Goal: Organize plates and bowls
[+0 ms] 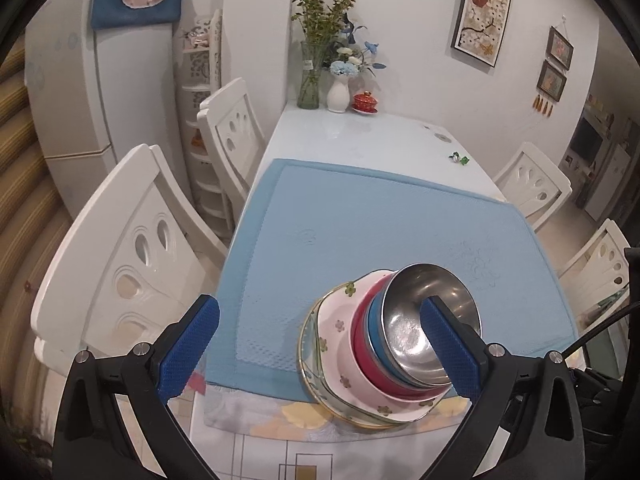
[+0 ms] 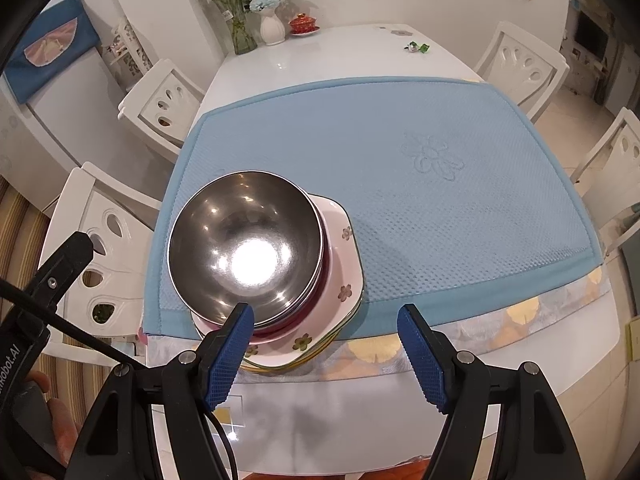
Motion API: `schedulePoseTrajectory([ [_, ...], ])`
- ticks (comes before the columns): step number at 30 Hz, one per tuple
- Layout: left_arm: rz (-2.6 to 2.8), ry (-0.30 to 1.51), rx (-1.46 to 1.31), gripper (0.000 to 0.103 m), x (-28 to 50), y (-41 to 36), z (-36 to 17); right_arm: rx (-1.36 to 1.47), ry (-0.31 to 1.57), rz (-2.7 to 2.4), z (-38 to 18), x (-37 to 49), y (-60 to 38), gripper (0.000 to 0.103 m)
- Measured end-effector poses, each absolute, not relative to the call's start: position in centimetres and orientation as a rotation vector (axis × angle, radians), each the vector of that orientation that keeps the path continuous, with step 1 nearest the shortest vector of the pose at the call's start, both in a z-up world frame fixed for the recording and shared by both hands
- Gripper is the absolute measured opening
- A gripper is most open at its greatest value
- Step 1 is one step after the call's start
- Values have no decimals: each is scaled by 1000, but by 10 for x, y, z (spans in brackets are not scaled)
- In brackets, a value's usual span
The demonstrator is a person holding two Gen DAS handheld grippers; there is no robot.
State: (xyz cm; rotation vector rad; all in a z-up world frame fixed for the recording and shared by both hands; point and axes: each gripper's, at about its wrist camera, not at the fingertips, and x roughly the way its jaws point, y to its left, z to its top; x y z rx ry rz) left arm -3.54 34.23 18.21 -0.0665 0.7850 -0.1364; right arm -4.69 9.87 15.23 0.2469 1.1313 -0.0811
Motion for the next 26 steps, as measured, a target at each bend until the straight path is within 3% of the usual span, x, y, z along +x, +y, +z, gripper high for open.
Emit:
schedulePoseTrajectory([
  [26,24,758,-78,101,-44,289,198,157,1127,24,165,-32,46,72],
])
